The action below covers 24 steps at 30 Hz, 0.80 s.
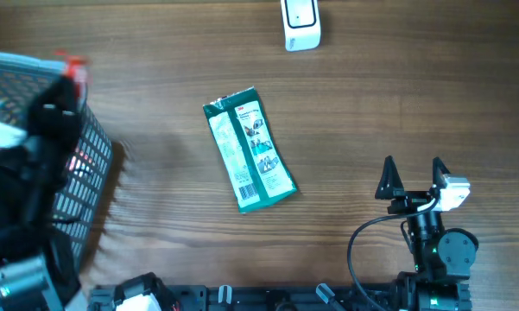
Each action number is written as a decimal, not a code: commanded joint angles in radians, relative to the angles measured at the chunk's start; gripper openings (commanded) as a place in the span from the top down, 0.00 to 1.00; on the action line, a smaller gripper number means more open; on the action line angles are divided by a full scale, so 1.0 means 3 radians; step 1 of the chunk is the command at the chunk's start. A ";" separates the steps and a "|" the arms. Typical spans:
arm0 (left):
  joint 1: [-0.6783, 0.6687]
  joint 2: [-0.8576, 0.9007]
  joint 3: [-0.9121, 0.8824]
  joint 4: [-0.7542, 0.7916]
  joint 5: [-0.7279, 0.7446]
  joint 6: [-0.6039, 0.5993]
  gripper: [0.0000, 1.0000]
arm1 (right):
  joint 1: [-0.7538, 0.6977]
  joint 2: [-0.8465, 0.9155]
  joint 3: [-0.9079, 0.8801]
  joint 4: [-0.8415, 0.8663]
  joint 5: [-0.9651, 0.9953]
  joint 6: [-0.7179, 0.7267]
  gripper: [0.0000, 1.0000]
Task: Scan the item barcode
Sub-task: 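Carry the red sausage sticks out and drop them beside the wipes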
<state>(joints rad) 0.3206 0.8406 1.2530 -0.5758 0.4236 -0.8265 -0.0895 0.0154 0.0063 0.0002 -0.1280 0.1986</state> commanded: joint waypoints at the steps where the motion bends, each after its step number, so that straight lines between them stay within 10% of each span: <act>1: -0.0772 0.0048 0.0038 -0.0081 0.0027 0.0434 0.96 | 0.0008 -0.0014 -0.0004 0.0019 0.0056 0.0039 0.00; 11: -0.3171 0.1344 0.0034 -0.0308 -0.1127 0.1177 0.96 | 0.0008 -0.0014 -0.0004 0.0019 0.0056 0.0039 0.00; 24: -0.3647 0.2786 0.0034 -0.0099 -0.1493 0.1170 0.96 | 0.0008 -0.0014 -0.0004 0.0019 0.0055 0.0039 0.00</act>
<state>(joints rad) -0.7715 1.6436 1.2579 -0.6094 -0.0013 -0.4973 -0.0895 0.0154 0.0063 0.0006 -0.1261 0.1986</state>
